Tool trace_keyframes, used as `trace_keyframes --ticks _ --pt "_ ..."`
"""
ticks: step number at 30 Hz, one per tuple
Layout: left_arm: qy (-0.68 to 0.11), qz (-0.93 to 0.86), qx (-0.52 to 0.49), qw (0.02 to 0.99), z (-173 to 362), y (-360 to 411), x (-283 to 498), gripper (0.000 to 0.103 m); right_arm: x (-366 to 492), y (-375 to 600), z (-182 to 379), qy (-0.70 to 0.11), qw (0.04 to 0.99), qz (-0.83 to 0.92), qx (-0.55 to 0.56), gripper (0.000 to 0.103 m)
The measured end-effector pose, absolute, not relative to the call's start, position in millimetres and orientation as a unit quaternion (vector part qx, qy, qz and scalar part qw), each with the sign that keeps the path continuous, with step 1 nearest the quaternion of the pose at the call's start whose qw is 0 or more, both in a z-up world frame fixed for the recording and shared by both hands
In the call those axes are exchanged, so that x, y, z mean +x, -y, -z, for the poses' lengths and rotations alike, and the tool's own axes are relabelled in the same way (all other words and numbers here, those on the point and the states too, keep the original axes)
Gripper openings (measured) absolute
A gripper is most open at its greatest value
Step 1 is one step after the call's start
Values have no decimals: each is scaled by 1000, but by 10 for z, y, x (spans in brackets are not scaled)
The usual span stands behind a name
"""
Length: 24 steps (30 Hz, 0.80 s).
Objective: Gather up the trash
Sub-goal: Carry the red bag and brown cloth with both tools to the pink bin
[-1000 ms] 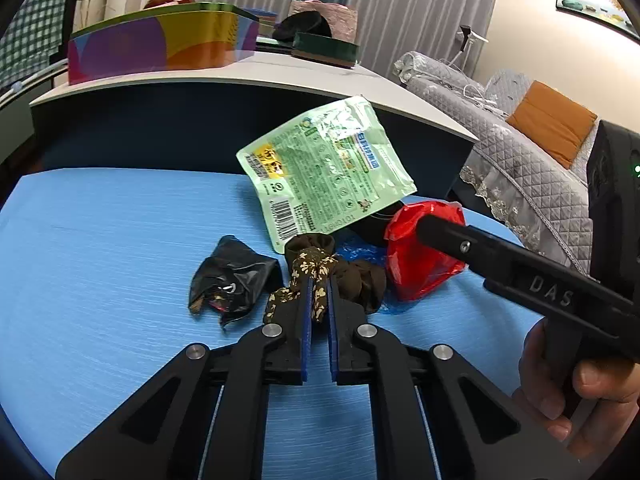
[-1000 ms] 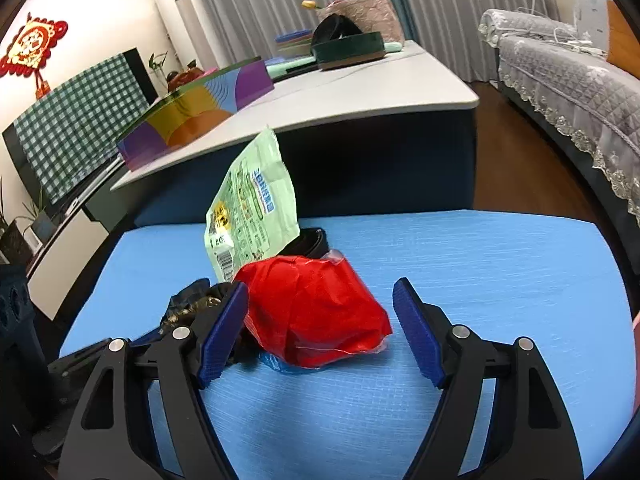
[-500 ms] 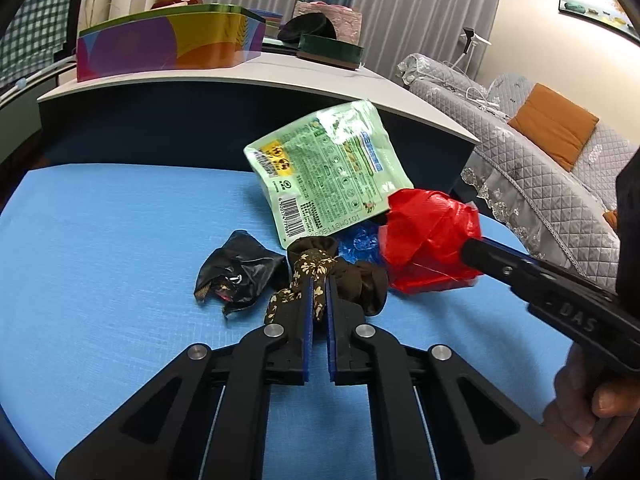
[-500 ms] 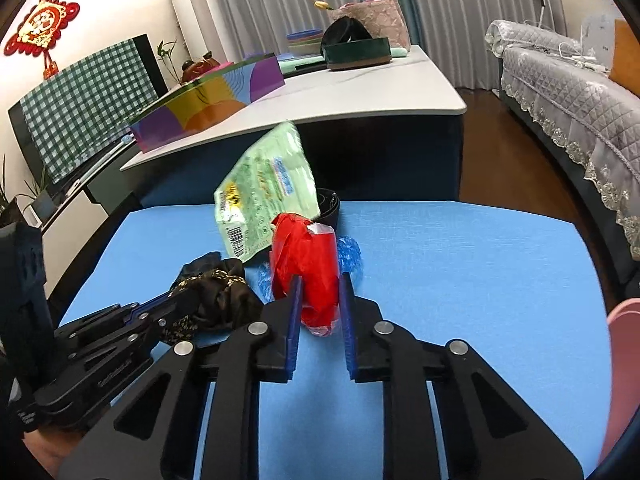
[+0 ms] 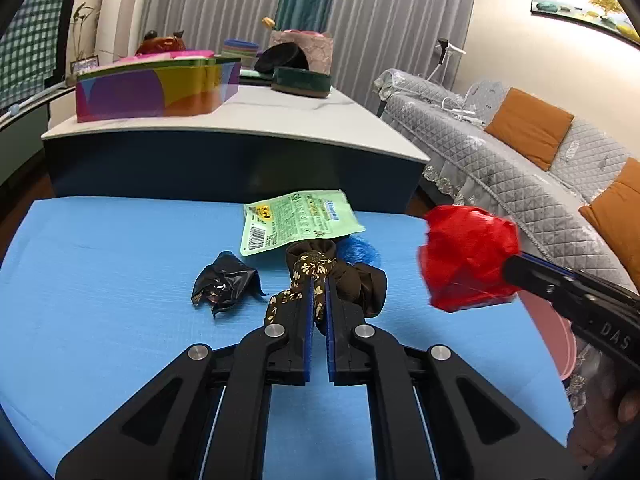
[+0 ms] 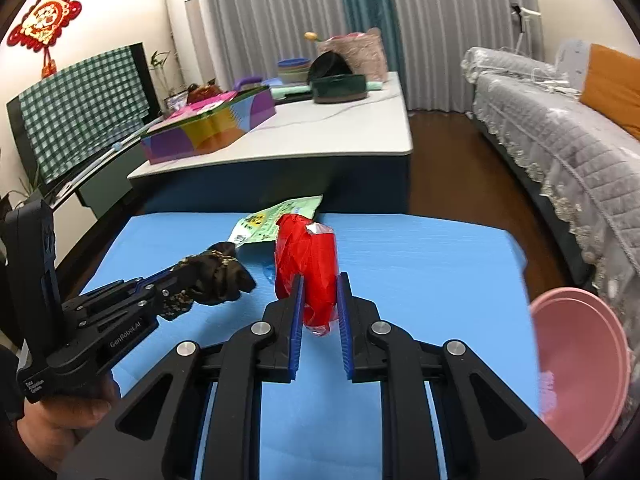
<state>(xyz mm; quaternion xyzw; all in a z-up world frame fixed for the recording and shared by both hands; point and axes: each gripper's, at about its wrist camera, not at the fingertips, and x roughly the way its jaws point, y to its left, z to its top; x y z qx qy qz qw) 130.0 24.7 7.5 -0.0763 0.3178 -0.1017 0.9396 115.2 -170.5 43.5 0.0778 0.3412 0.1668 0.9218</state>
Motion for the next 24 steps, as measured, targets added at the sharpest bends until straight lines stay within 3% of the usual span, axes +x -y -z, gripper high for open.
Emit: trace_keyframes --ticks 12,24 --pt "-293 129 -59 946 -284 -10 992 5 732 2156 -826 -307 943 -111 70 17" --pt "-287 156 -26 945 -311 402 812 5 521 2694 -697 -285 950 -52 112 17"
